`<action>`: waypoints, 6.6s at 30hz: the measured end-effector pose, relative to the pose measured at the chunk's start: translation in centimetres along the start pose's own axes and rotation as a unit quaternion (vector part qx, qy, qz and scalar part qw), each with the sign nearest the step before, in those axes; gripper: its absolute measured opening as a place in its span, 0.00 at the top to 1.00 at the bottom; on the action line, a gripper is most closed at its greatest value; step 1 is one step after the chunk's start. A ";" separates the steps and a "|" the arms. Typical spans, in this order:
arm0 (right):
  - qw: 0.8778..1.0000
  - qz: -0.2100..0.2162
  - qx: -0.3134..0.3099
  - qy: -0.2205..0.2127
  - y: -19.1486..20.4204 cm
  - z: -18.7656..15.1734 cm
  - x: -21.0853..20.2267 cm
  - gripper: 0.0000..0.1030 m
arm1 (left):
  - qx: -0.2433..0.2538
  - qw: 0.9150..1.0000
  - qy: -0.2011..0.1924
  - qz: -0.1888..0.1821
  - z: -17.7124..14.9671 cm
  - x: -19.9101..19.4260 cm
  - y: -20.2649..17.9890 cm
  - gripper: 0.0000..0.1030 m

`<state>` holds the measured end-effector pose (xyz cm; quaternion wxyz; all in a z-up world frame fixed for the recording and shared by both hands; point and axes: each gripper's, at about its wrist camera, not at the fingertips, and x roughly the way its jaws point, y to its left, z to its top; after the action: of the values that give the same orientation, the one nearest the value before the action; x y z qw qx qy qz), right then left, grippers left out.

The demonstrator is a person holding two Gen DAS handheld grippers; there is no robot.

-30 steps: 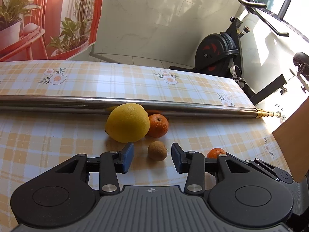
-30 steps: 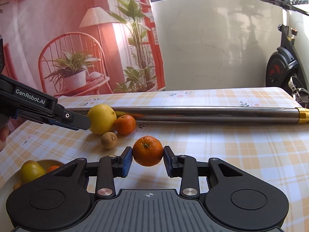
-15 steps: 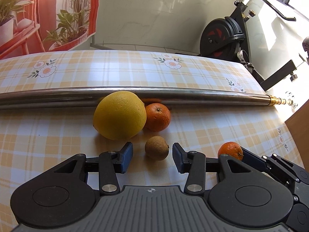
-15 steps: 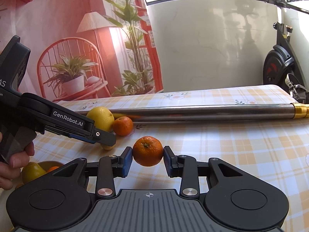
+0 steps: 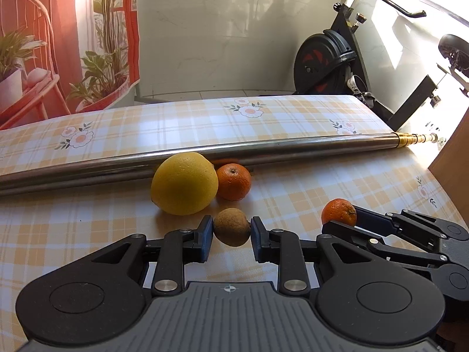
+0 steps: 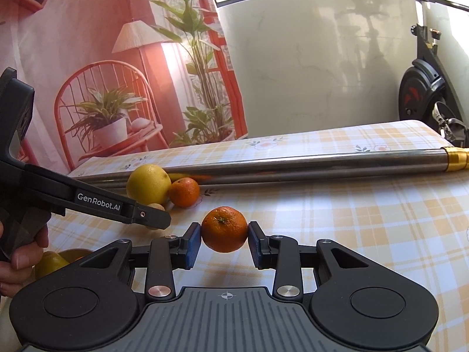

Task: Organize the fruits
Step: 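Grasp the brown kiwi with the left tool while the right tool holds the tangerine, then carry the kiwi and the tangerine over the white plate with both tools, then release the kiwi onto the plate with the left tool while the right tool releases the tangerine, then grasp the yellow grapefruit with the left tool while the right tool grasps the last tangerine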

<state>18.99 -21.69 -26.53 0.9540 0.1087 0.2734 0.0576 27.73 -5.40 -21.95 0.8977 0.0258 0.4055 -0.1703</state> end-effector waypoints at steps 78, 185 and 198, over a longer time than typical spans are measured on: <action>0.976 0.083 -0.193 0.065 16.8 -1.4 -5.3 0.69 | -0.076 0.997 -0.024 0.015 -12.2 -10.5 4.6 0.72; 0.989 0.026 -0.144 -0.005 7.3 6.2 -0.5 0.68 | -0.091 0.978 -0.151 0.112 1.8 -11.5 10.4 0.70; 0.986 0.020 -0.151 0.071 6.4 5.0 7.3 0.68 | -0.075 0.988 -0.121 0.053 2.7 -6.7 8.8 0.62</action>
<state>27.54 -15.11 -24.56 0.9362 -0.0360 0.3267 0.1245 28.42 4.33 -15.99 0.9474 -0.0406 0.3033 -0.0936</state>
